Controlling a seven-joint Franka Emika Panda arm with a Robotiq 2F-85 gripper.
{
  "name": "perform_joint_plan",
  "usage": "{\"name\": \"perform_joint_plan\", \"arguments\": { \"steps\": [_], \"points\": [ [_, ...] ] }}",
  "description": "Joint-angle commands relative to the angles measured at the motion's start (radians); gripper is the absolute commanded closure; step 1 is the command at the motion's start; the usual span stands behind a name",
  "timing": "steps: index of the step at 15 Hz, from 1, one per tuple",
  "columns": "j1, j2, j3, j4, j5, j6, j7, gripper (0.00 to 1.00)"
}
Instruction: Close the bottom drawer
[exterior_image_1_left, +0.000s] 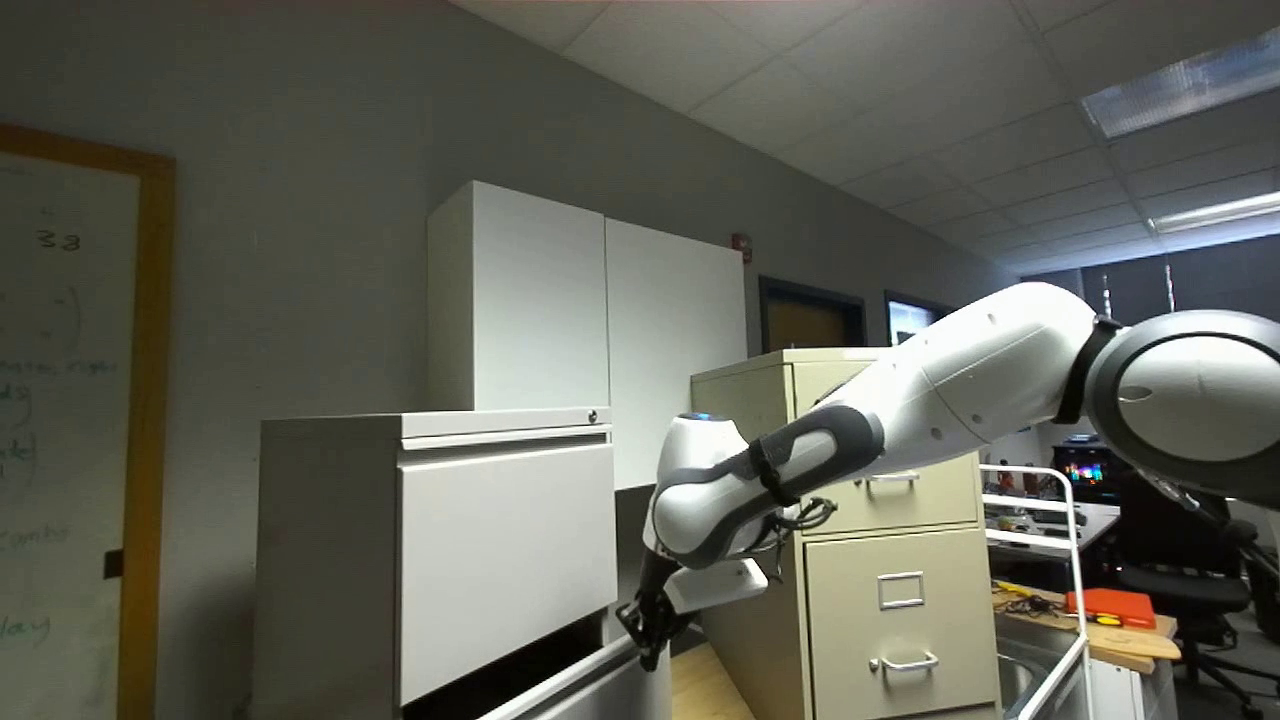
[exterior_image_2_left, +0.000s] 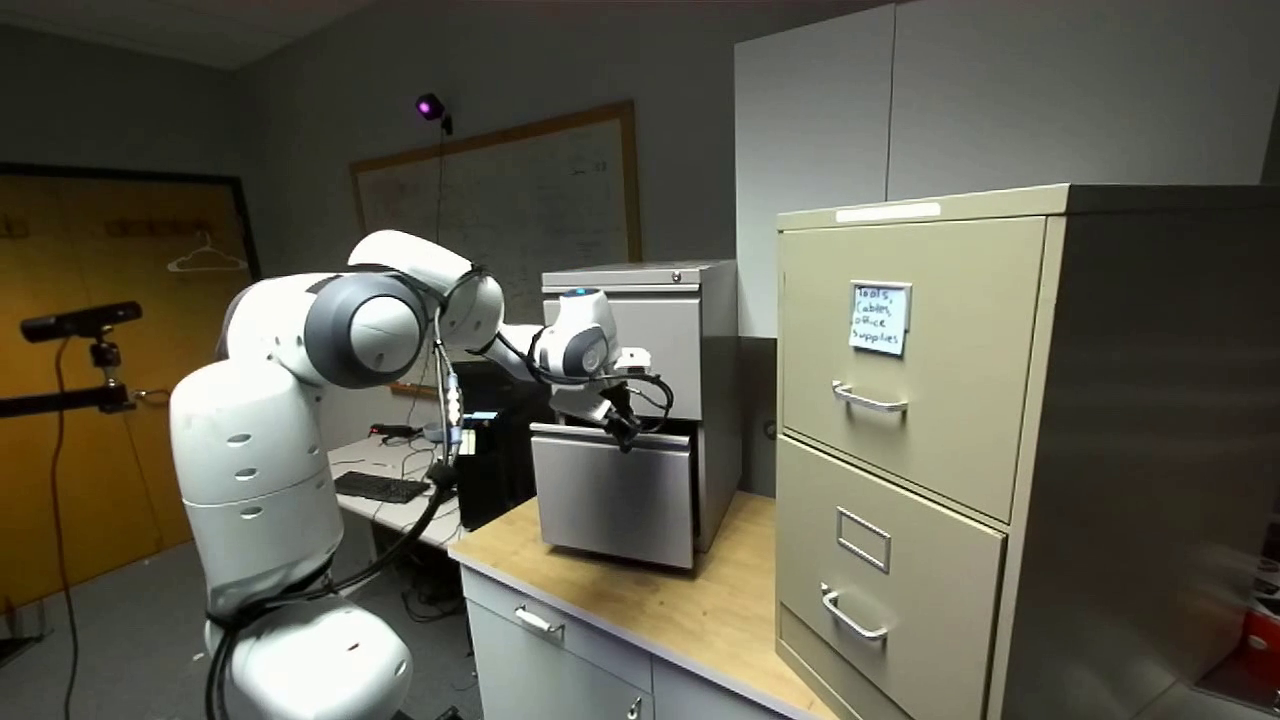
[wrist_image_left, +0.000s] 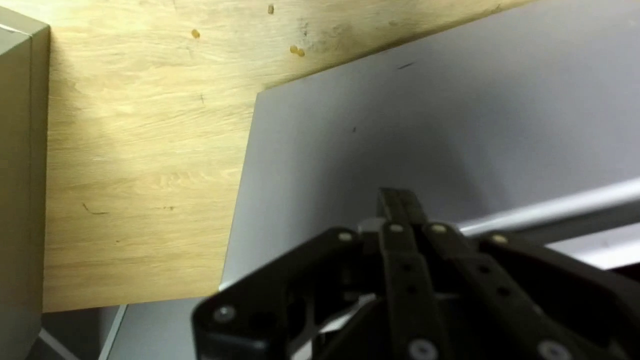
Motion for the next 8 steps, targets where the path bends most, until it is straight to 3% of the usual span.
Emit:
{"name": "perform_joint_plan", "arguments": {
  "steps": [1, 4, 8],
  "points": [
    [-0.002, 0.055, 0.000, -0.018, 0.099, 0.150, -0.023, 1.00],
    [0.002, 0.118, 0.008, 0.005, 0.178, 0.248, -0.035, 1.00],
    [0.003, 0.168, 0.010, 0.061, 0.207, 0.279, -0.028, 1.00]
  ]
}}
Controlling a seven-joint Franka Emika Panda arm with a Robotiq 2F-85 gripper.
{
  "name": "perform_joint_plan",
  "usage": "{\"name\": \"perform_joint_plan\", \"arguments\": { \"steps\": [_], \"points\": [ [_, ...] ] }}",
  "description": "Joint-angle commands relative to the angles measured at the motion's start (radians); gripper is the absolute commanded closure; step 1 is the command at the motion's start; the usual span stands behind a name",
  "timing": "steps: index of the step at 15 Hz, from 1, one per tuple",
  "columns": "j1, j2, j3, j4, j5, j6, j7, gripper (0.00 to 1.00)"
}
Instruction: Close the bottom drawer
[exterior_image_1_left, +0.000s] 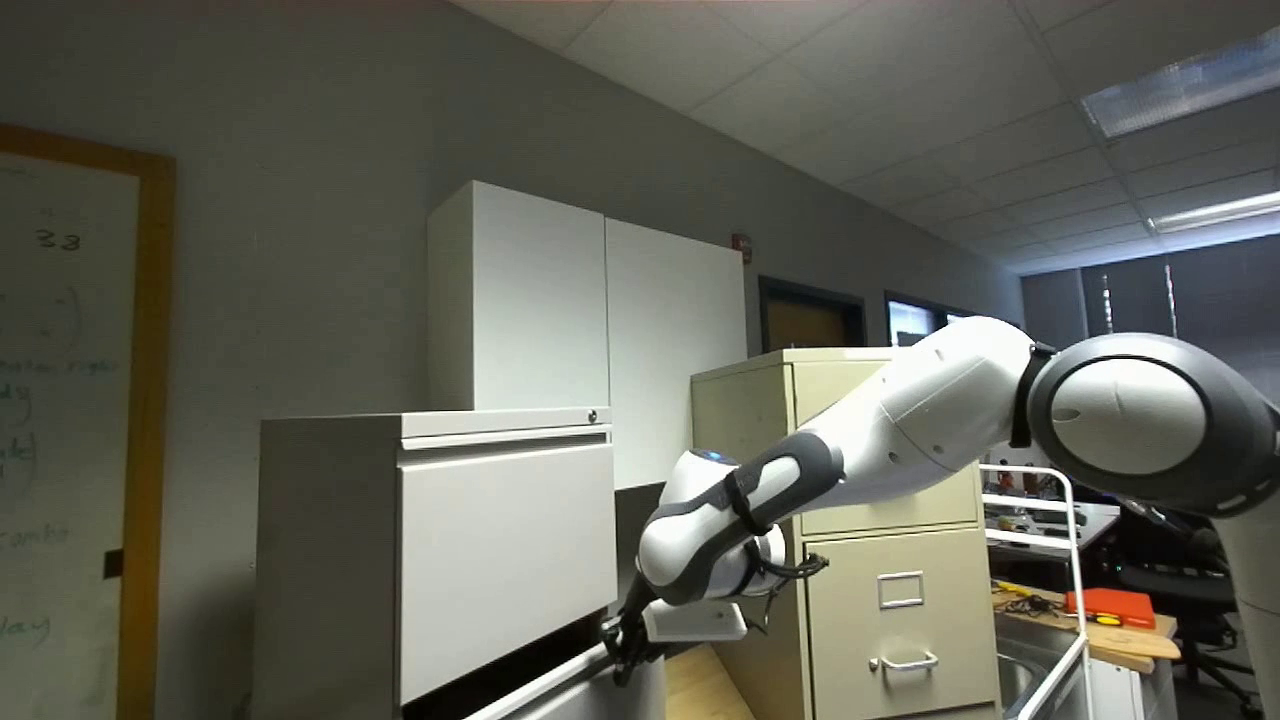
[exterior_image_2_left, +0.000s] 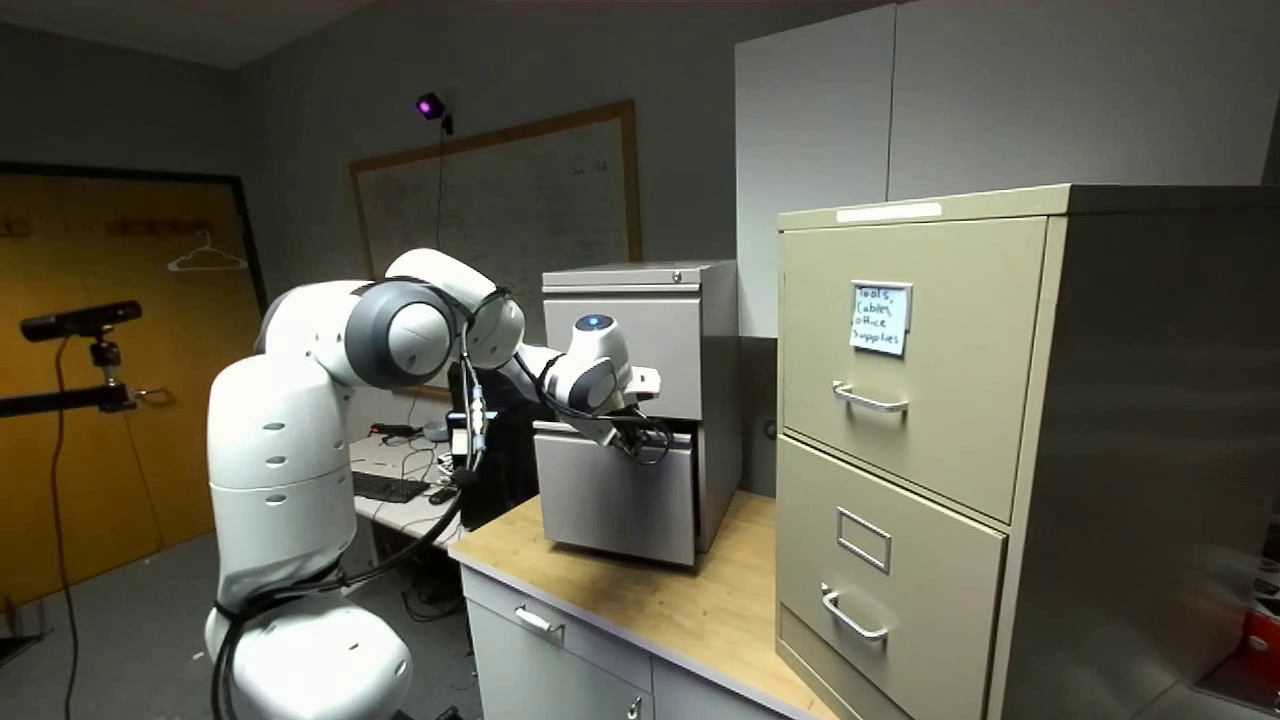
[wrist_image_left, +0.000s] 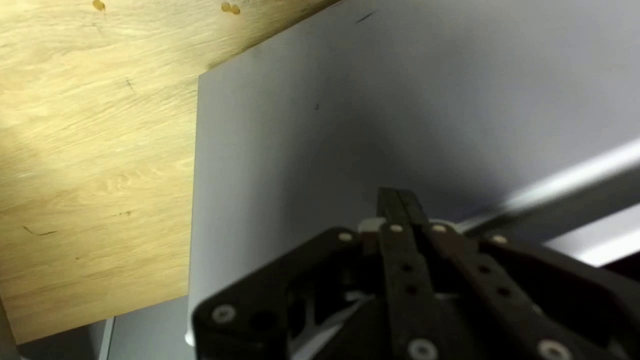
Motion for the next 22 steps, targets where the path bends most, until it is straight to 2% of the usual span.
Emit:
{"name": "perform_joint_plan", "arguments": {
  "steps": [1, 15, 22],
  "points": [
    [0.004, 0.075, 0.008, 0.099, 0.020, 0.028, -0.011, 1.00],
    [0.002, 0.308, 0.021, 0.516, 0.022, -0.076, -0.026, 1.00],
    [0.007, 0.366, 0.008, 0.645, -0.002, -0.218, -0.007, 1.00]
  ]
}}
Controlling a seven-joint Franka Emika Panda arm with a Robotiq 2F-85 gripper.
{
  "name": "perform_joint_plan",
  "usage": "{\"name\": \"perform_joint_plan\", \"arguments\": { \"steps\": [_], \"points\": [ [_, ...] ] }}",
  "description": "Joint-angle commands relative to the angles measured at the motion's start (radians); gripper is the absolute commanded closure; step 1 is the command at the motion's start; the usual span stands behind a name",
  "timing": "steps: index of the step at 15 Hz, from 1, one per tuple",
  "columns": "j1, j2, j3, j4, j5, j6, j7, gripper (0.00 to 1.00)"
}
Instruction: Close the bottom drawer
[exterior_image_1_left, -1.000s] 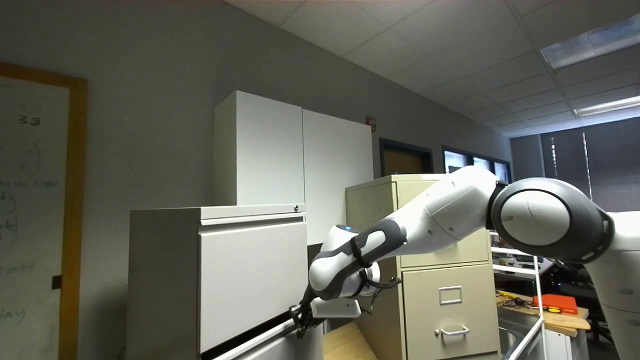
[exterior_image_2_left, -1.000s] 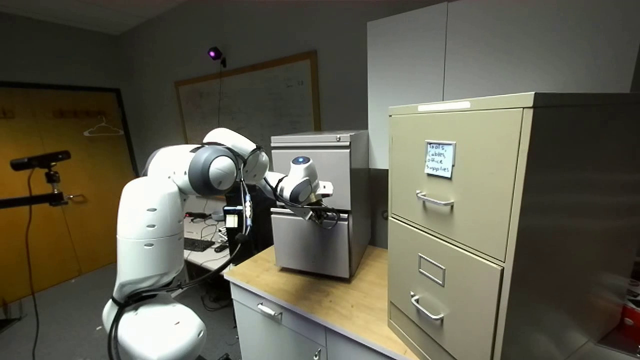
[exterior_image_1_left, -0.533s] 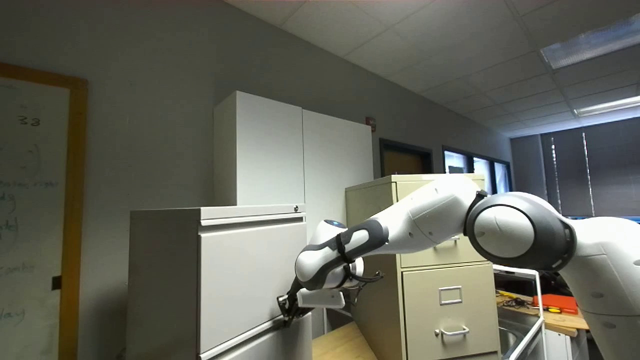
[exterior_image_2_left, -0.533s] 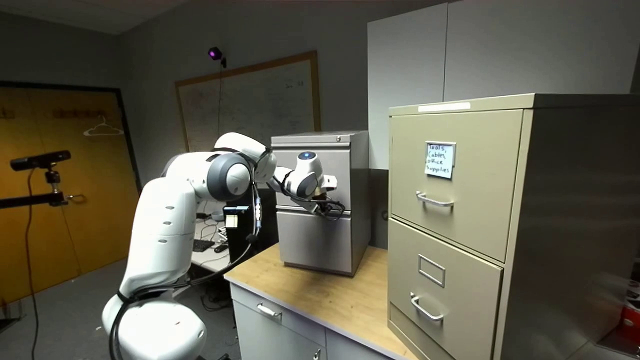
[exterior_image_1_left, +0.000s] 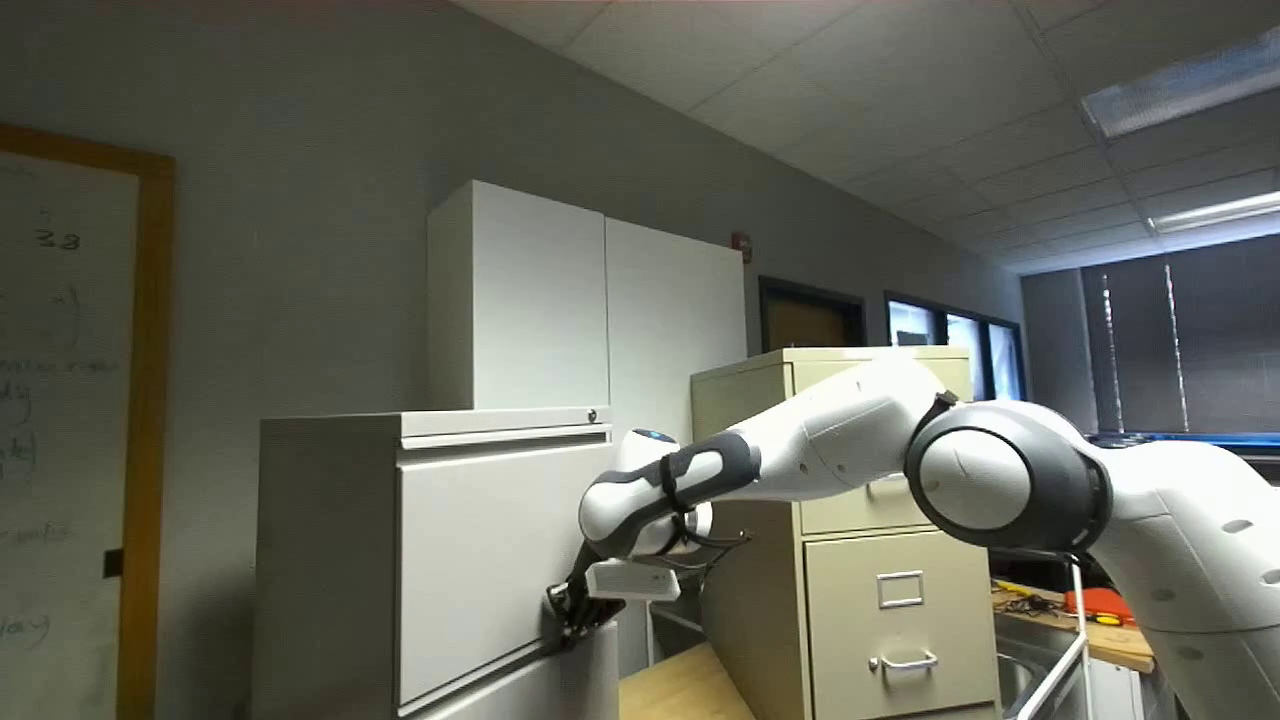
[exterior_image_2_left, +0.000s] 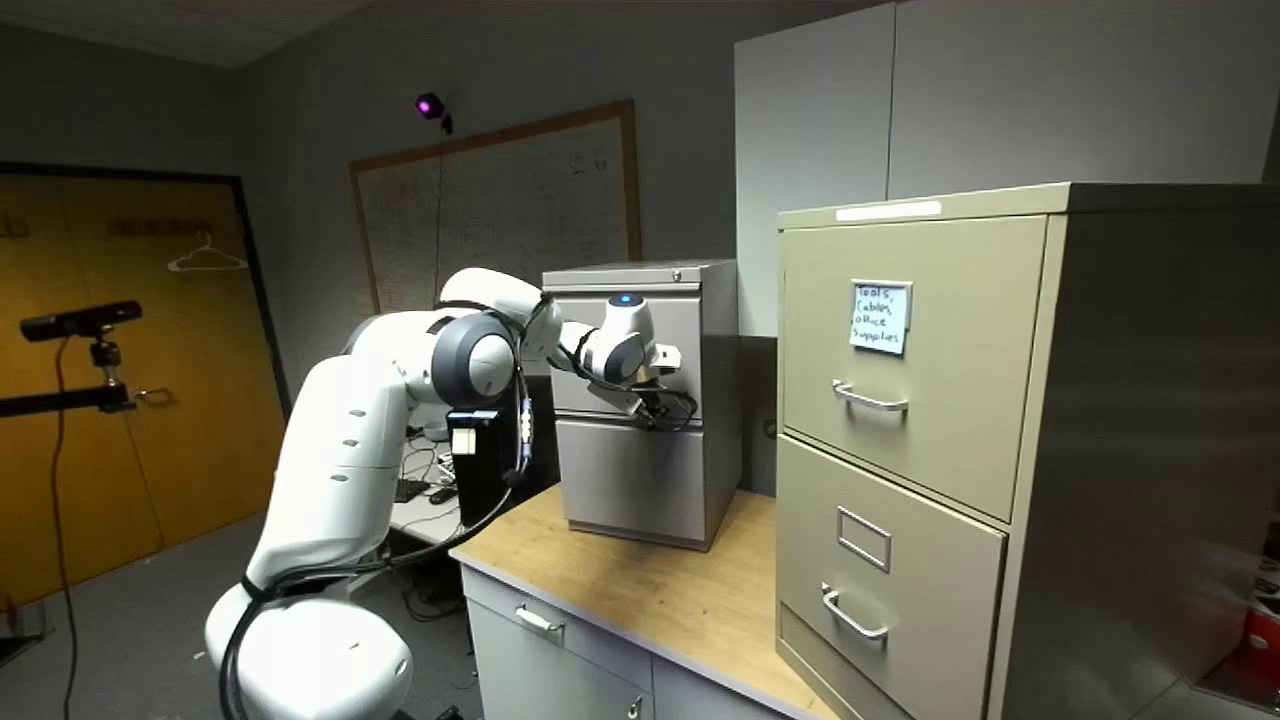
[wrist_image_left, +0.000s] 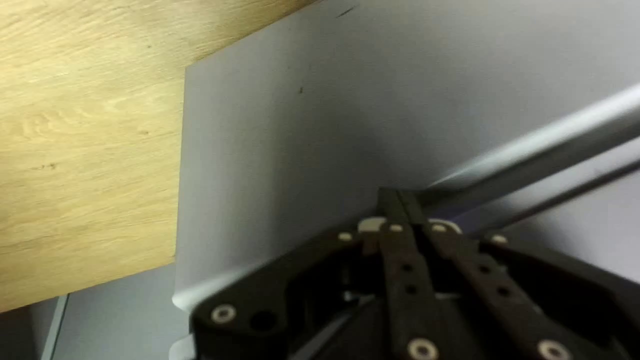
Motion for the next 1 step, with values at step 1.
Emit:
{"name": "perform_joint_plan", "arguments": {
  "steps": [1],
  "points": [
    [0.008, 0.078, -0.003, 0.170, -0.011, -0.022, -0.001, 1.00]
  ]
}}
